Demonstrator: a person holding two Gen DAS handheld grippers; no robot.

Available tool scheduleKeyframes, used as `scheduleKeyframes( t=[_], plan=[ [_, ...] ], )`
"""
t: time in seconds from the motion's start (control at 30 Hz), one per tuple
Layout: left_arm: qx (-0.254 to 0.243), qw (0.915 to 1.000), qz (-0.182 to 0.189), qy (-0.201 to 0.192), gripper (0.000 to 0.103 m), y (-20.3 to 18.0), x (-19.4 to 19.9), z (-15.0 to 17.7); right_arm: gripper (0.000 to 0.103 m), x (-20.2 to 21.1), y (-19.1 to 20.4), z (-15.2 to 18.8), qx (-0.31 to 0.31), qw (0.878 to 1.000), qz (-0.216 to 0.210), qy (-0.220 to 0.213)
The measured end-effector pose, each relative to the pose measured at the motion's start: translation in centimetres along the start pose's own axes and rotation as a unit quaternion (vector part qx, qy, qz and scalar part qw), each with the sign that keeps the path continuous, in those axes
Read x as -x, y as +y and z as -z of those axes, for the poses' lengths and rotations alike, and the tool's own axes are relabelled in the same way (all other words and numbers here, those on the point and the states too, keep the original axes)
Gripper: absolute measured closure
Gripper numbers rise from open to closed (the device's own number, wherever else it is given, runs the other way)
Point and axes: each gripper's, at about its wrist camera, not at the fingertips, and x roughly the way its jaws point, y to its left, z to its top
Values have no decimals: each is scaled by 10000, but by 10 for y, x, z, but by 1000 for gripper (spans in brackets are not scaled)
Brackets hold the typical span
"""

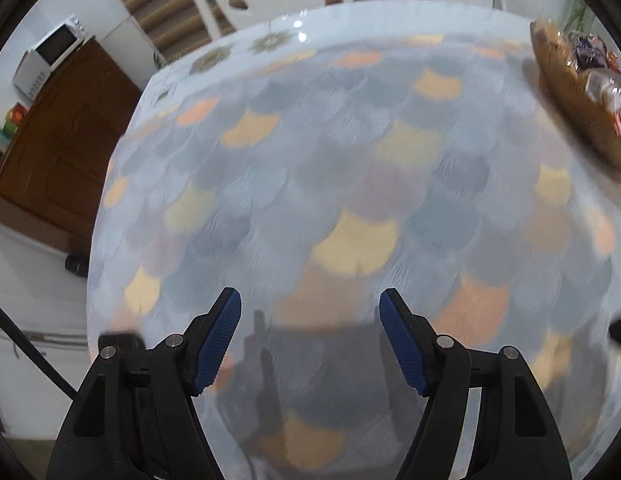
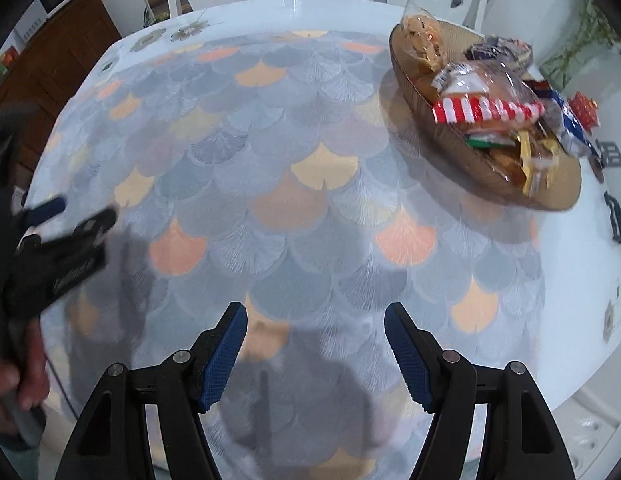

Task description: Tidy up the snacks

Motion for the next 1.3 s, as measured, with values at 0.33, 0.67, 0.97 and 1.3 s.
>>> scheduleKeyframes(
  t=[0.33, 0.67, 0.97, 1.3],
  plan=[
    [136, 9994, 212, 229, 33, -3, -6, 25, 34, -30, 5, -29, 227, 9997, 1, -50],
    [109, 9986, 420, 295, 33, -26, -12, 24, 34, -47, 7, -32, 299, 9995, -81, -65],
    [342, 9986, 407, 64, 33, -27, -14, 25, 34, -60, 0, -24, 163, 9993, -175, -281],
    [564, 9976, 315, -236, 16, -23, -18, 32, 34, -65, 0, -27, 223, 9971, -249, -682]
  ],
)
